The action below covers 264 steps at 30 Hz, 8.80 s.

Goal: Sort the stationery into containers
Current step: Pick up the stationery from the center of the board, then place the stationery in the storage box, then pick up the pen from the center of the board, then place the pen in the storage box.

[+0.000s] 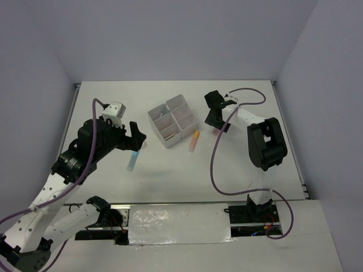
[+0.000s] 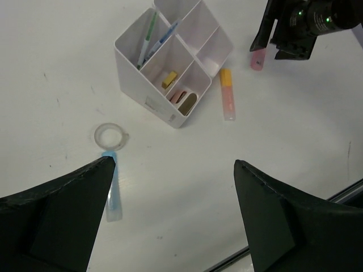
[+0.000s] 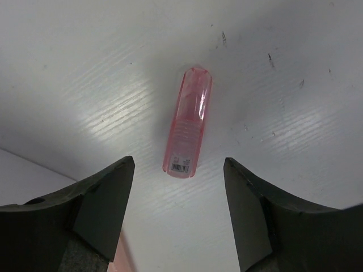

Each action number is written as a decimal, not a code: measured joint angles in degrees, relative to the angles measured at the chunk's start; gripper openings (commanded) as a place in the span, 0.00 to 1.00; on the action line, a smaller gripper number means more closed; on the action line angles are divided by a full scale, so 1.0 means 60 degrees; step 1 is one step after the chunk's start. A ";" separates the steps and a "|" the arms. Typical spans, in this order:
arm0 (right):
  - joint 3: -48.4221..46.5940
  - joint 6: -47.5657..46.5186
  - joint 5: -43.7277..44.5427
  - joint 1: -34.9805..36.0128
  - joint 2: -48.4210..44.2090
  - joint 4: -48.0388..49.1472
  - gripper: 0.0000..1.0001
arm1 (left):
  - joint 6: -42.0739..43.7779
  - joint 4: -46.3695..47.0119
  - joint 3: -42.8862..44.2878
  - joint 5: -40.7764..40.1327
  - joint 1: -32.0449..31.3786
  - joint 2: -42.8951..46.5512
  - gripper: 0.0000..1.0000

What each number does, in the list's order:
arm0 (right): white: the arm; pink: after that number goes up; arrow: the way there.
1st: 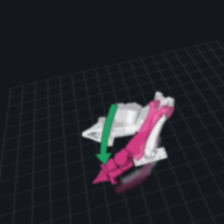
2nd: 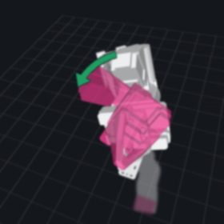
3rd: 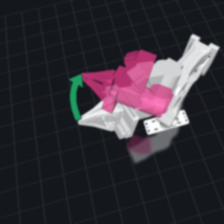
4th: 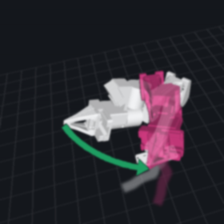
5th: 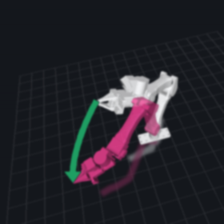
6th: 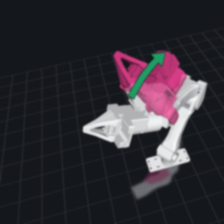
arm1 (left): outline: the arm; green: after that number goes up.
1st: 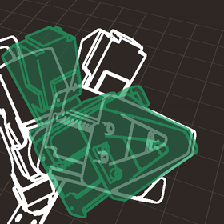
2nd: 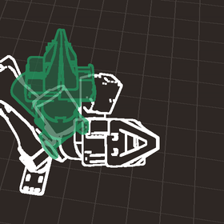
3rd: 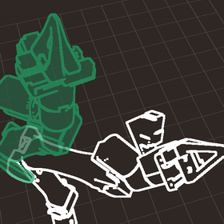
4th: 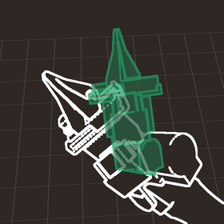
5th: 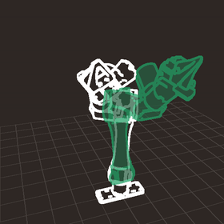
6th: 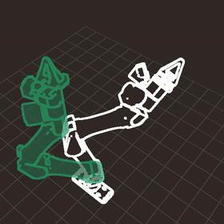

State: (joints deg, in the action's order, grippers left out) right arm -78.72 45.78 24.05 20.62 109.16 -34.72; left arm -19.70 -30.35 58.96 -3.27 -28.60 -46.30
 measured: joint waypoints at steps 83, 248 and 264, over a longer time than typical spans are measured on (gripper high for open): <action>0.6233 -0.4076 0.1457 0.7180 -1.1850 0.3701 1.00 | -0.0146 0.7475 0.0266 0.0714 -0.2106 -0.4772 0.00; 0.7369 -0.4215 -0.3694 0.5209 -1.2069 0.4765 0.95 | -0.3759 0.7985 -0.0787 0.3435 -0.2973 -0.4262 0.00; 0.7173 -0.3472 -0.1384 0.5209 -1.4775 0.2601 1.00 | 0.3042 0.9741 0.0900 -0.0157 -0.1876 -0.7719 0.00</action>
State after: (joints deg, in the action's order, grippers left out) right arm -35.68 24.95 15.75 51.88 20.51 -19.11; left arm -1.45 28.10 64.36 -4.21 -39.86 -92.62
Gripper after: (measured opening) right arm 0.996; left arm 0.369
